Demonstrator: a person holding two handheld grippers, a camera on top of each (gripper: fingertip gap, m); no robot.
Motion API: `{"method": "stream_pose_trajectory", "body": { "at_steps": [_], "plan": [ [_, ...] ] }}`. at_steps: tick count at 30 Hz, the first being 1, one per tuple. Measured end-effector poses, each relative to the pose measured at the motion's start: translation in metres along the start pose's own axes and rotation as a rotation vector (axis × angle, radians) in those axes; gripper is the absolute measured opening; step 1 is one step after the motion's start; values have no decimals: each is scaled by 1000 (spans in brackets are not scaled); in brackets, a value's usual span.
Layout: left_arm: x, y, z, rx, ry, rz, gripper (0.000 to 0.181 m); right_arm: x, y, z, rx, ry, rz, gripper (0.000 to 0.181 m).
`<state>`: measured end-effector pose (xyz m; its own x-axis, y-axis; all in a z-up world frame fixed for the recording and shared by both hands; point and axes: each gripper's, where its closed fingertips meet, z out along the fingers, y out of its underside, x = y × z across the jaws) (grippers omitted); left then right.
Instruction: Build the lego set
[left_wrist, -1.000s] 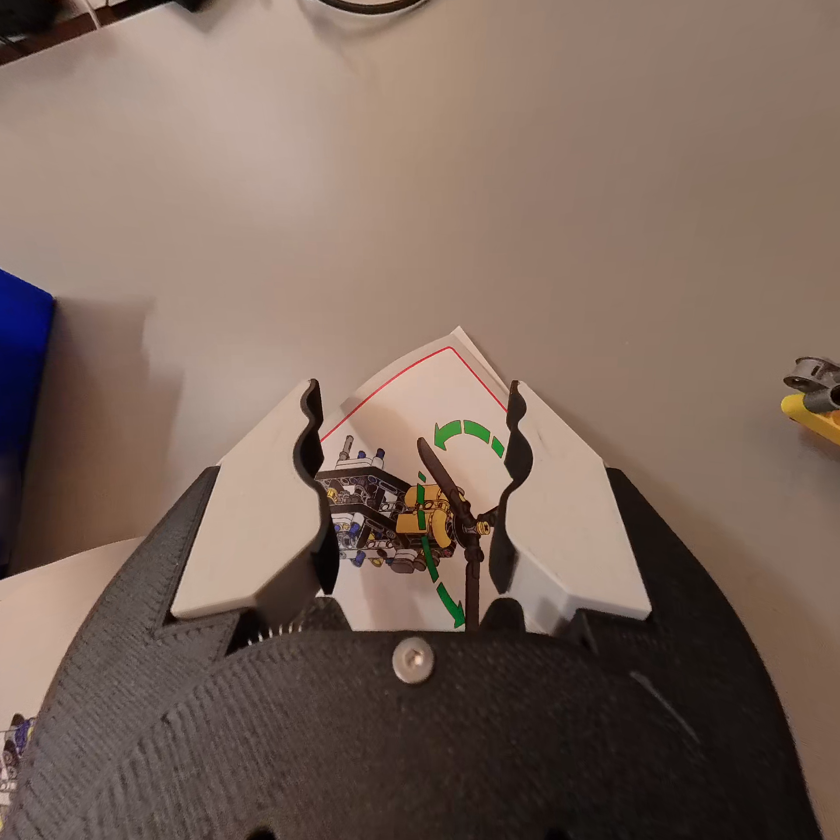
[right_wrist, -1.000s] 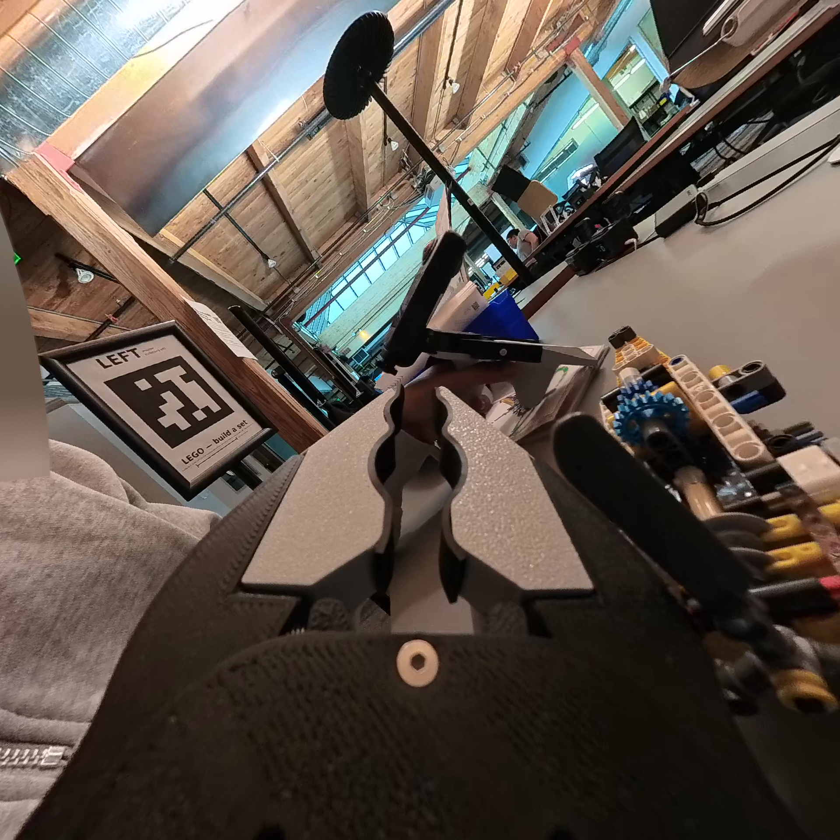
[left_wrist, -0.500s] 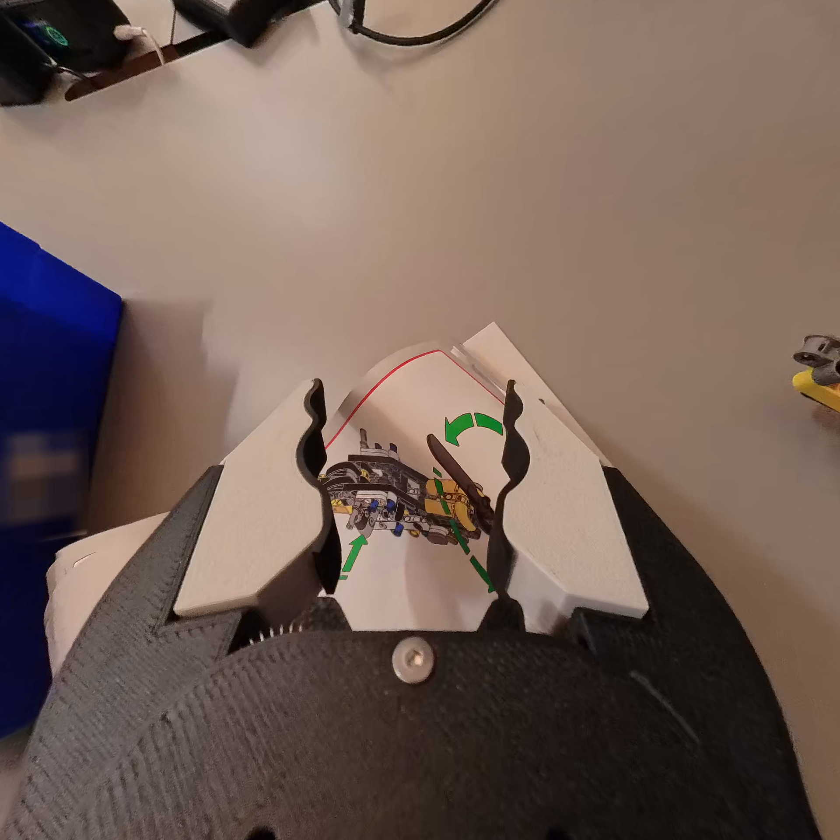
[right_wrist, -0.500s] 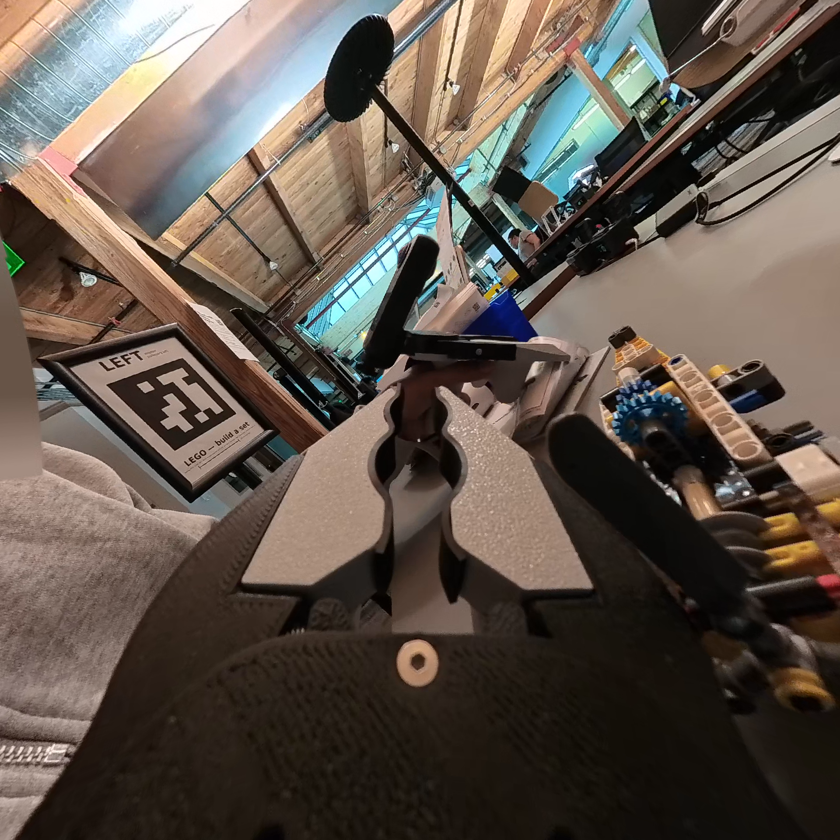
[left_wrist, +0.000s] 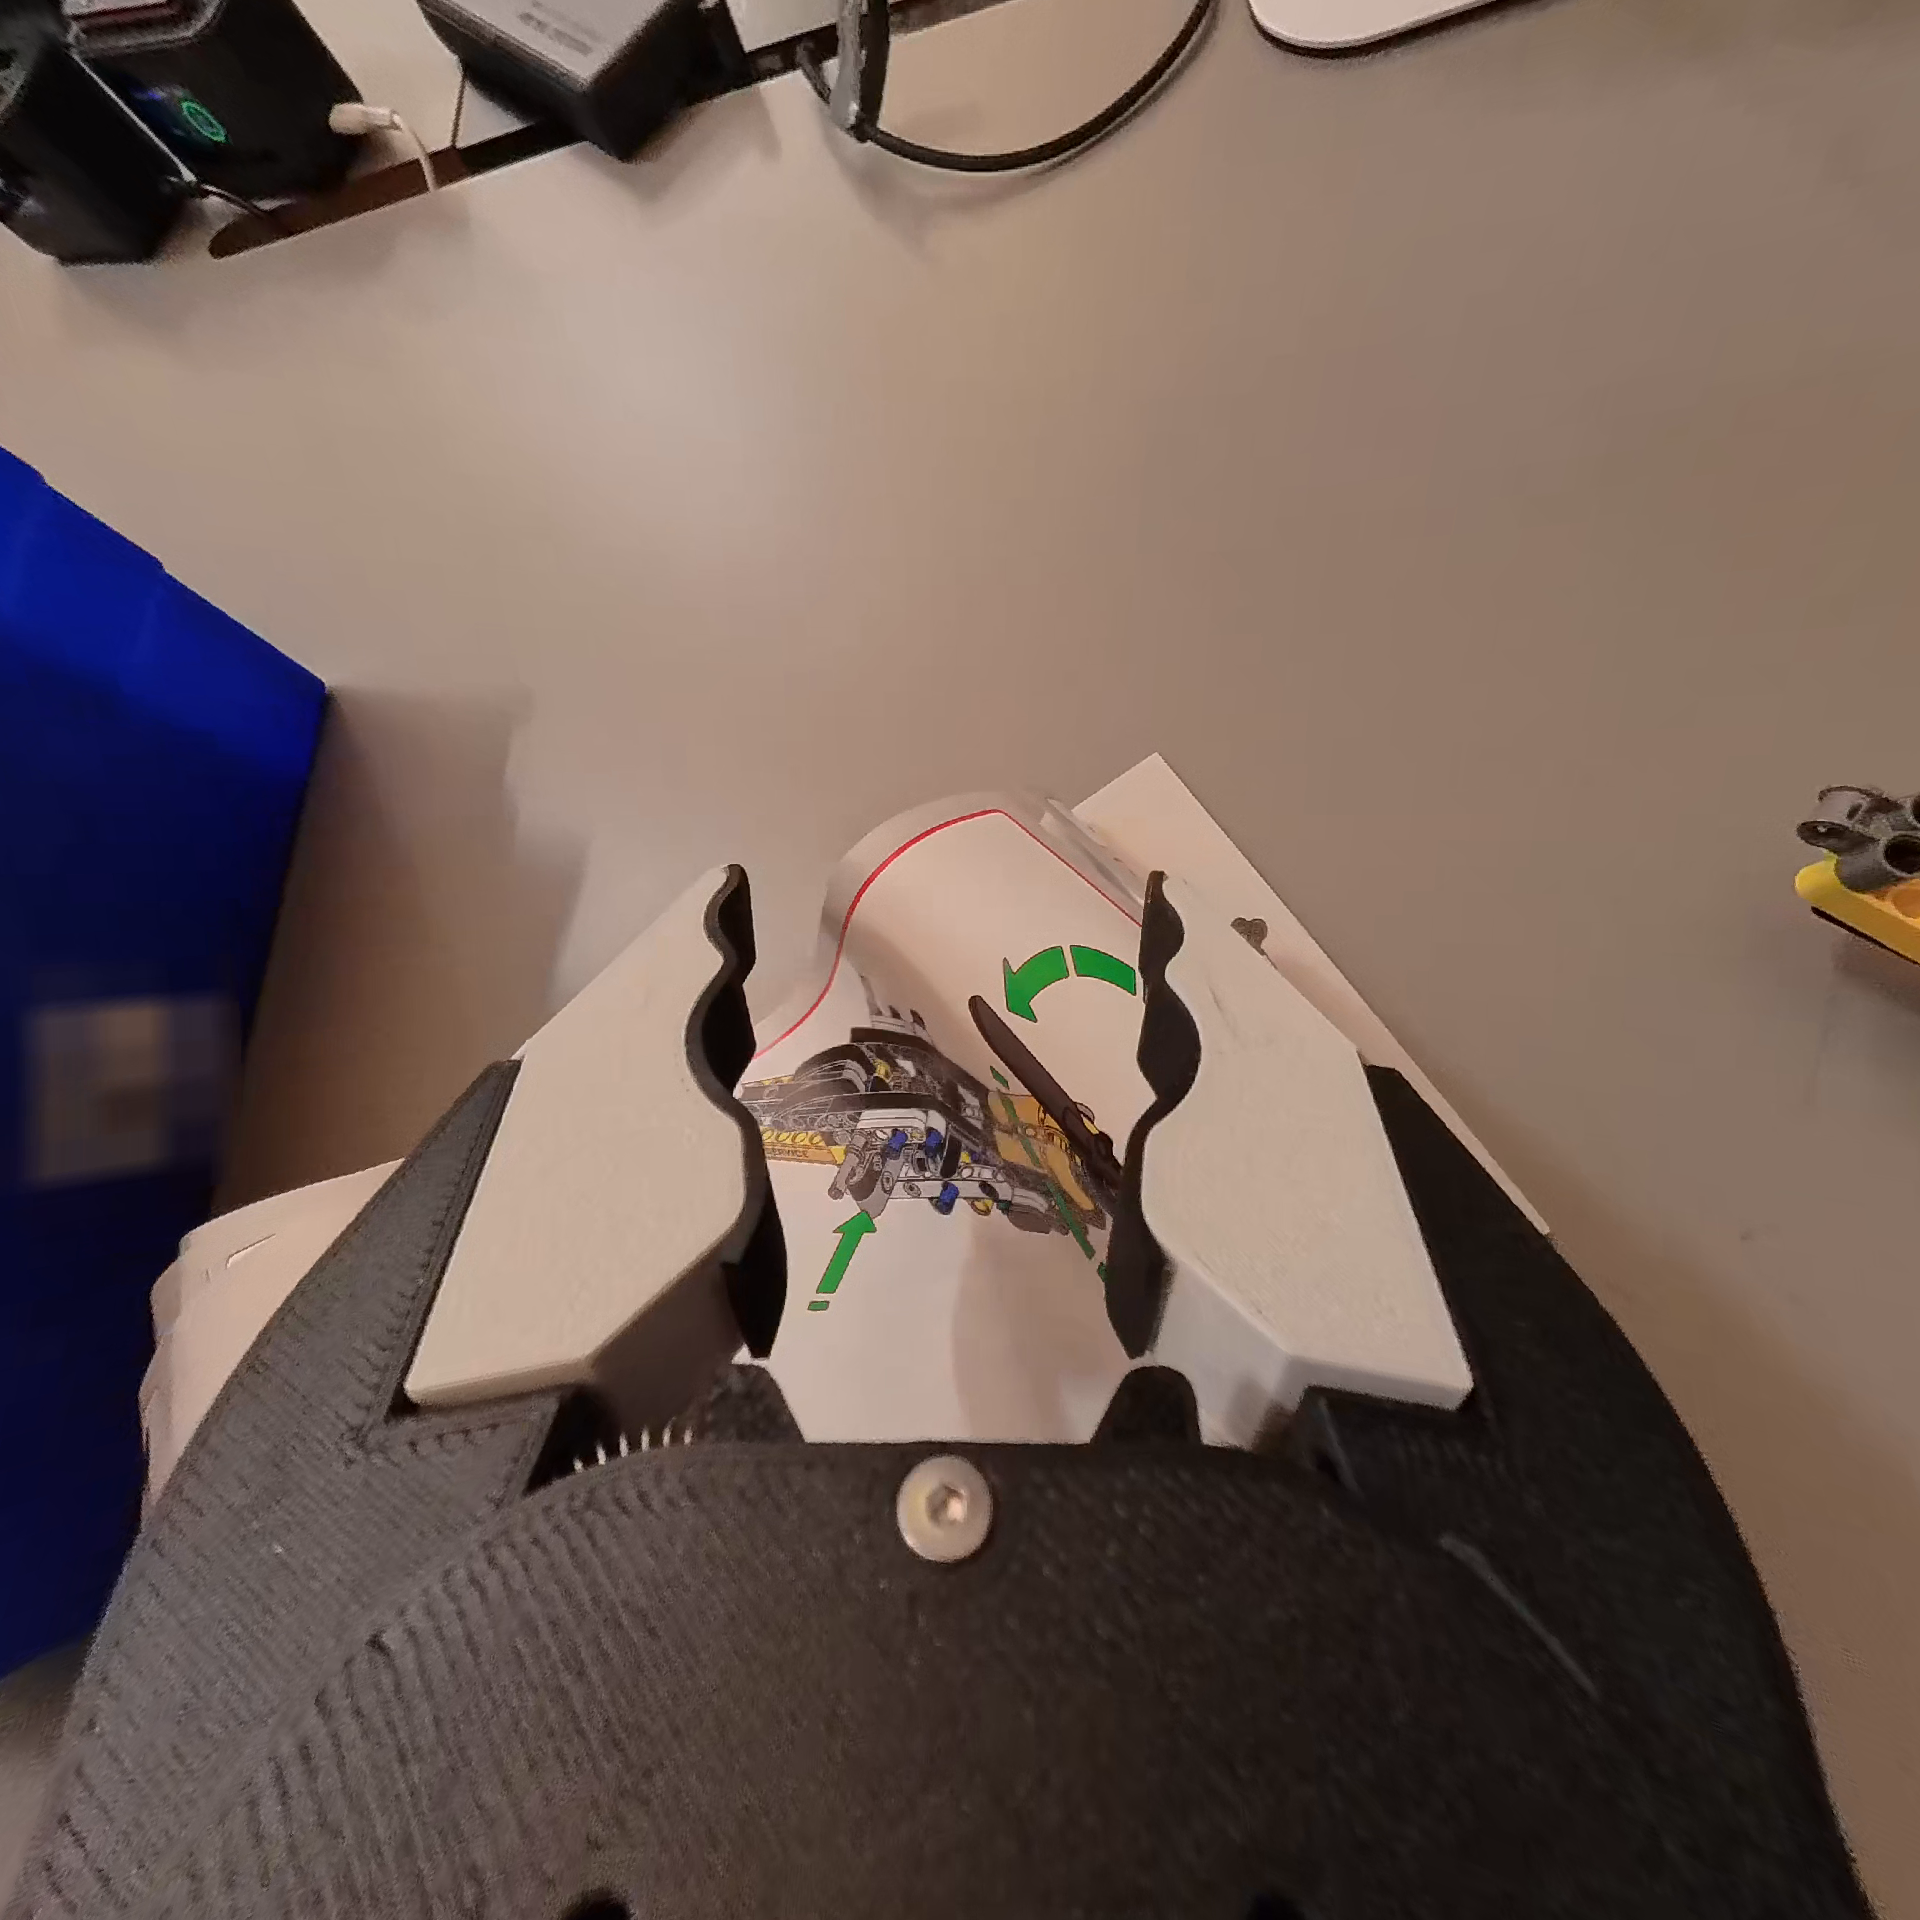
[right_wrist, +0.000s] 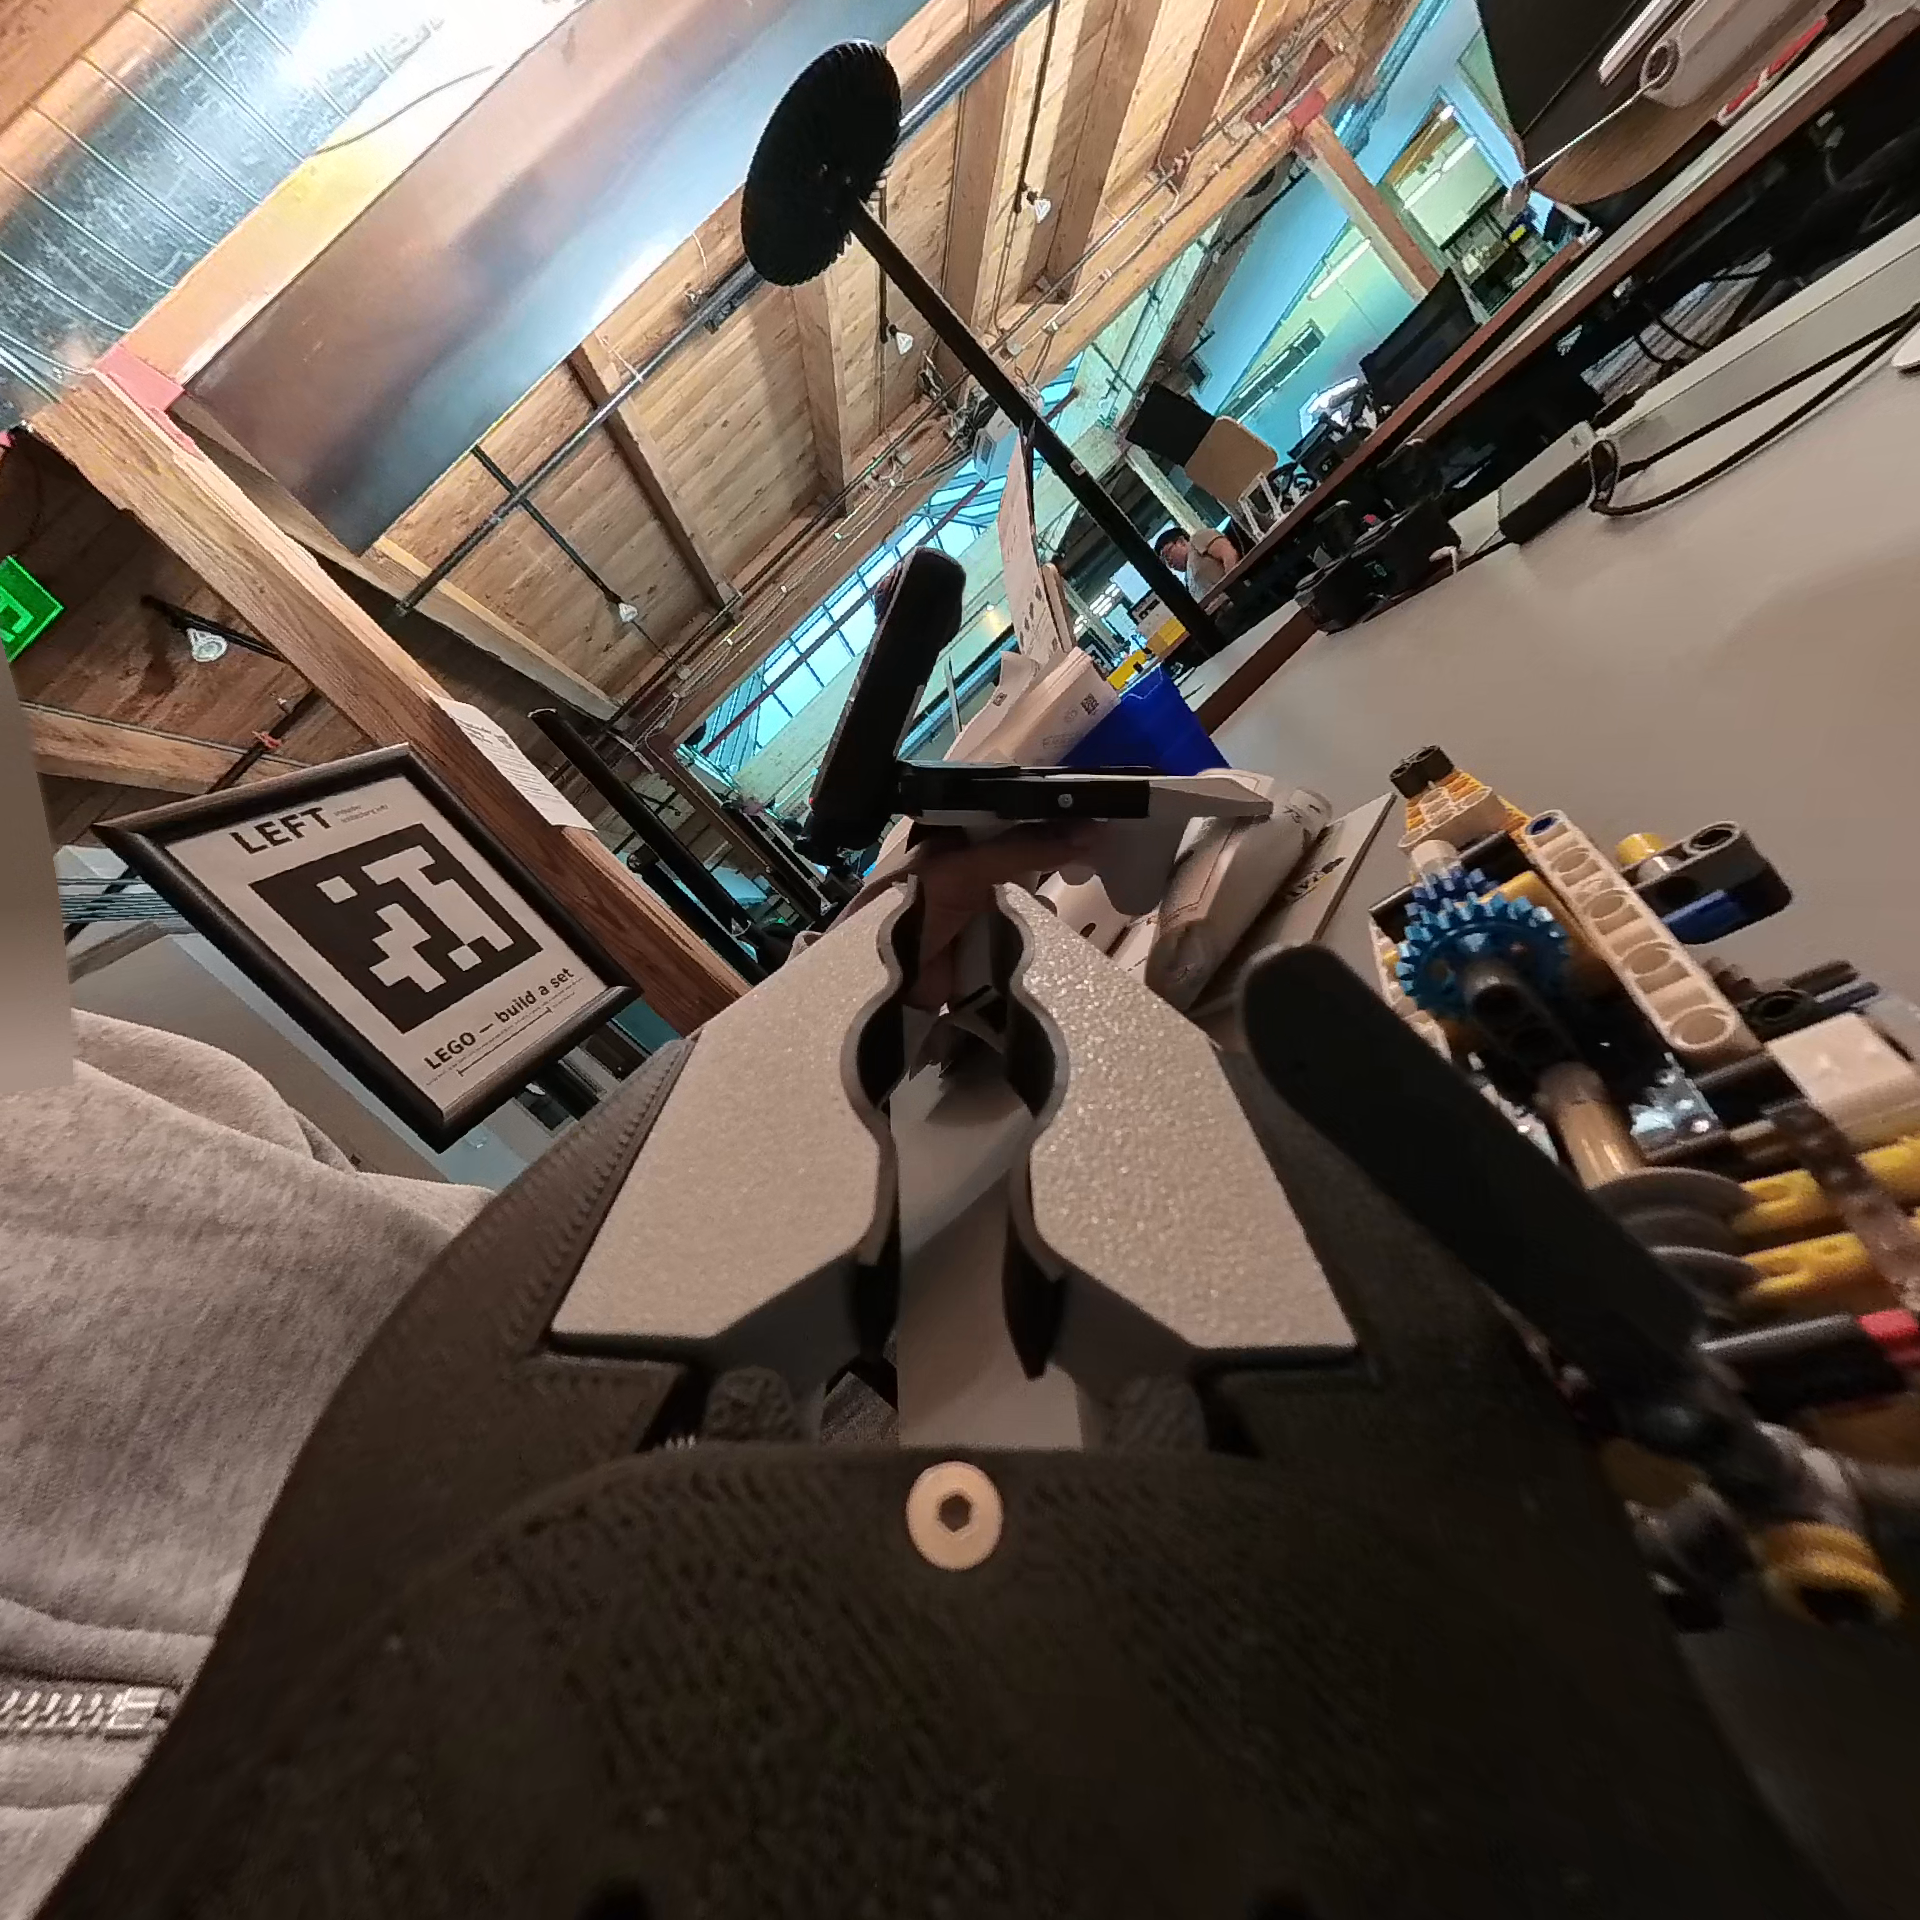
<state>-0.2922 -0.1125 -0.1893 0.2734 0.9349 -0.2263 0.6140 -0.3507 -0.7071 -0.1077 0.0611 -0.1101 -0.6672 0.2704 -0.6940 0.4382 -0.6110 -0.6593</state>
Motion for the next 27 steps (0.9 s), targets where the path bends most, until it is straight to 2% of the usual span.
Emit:
{"method": "stream_pose_trajectory", "body": {
  "at_steps": [13,15,17,19,27],
  "plan": [
    [-2,2,0,7,46,-41,74,0,0,0,1,0,1,10],
    [-1,1,0,21,60,-47,68,0,0,-1,1,0,1,10],
    [-1,-2,-3,50,75,-53,44,0,-1,-1,2,-1,2,10],
    [-1,-4,-6,70,92,-64,30,0,-1,-1,2,0,2,10],
    [-12,-2,-16,85,93,-97,27,0,-1,-1,1,1,2,10]
  ]
}}
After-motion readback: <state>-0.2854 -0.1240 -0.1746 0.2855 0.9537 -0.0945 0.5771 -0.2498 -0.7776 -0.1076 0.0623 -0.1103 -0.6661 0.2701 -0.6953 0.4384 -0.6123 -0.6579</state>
